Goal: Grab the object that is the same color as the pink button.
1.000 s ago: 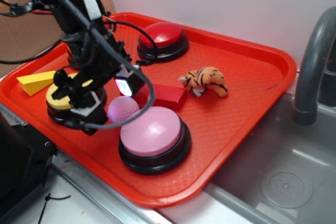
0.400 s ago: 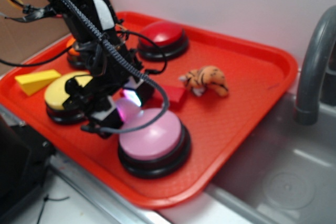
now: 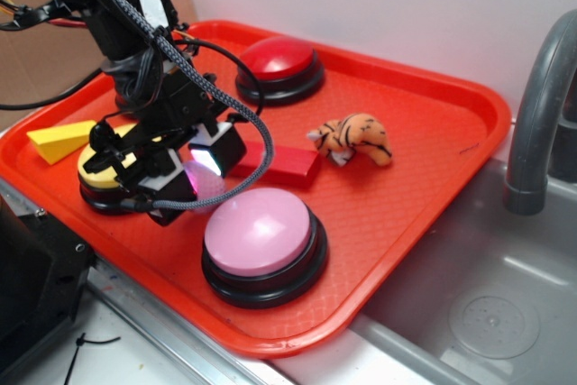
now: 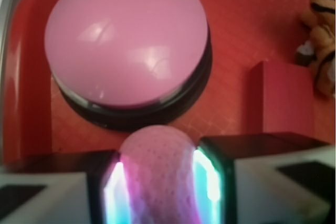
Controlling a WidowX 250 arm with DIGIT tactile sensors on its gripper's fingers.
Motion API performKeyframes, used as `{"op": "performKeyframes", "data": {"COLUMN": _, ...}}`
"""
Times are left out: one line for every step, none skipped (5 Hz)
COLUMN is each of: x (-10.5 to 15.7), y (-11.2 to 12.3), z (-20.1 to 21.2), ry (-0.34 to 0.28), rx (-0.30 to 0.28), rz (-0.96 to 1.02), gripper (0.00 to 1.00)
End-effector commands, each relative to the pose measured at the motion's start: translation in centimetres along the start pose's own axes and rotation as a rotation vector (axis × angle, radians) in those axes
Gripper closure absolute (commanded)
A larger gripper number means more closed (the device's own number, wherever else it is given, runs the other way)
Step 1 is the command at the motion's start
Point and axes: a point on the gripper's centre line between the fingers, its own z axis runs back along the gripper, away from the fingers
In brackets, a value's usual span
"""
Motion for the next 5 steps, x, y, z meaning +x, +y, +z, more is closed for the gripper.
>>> {"op": "performKeyframes", "data": {"x": 1.7, "y": 2.2, "z": 3.7, "ry": 0.175, "rx": -0.044, "rz": 0.391, "gripper": 1.00}}
{"op": "performKeyframes", "data": {"x": 3.8, "y": 3.7, "z": 6.4, "ry": 0.256, "rx": -0.049, "rz": 0.647, "gripper": 1.00}}
{"op": "performKeyframes", "data": {"x": 3.4, "y": 4.9, "z": 8.8, "ry": 0.272, "rx": 0.019, "rz": 0.894, "gripper": 1.00}}
{"op": "performKeyframes", "data": {"x": 2.2, "y": 6.1, "z": 11.5, "ry": 0.267, "rx": 0.087, "rz": 1.139, "gripper": 1.00}}
{"op": "performKeyframes", "data": {"x": 1.1, "y": 6.3, "z": 12.7, "ry": 0.245, "rx": 0.148, "rz": 1.384, "gripper": 1.00}}
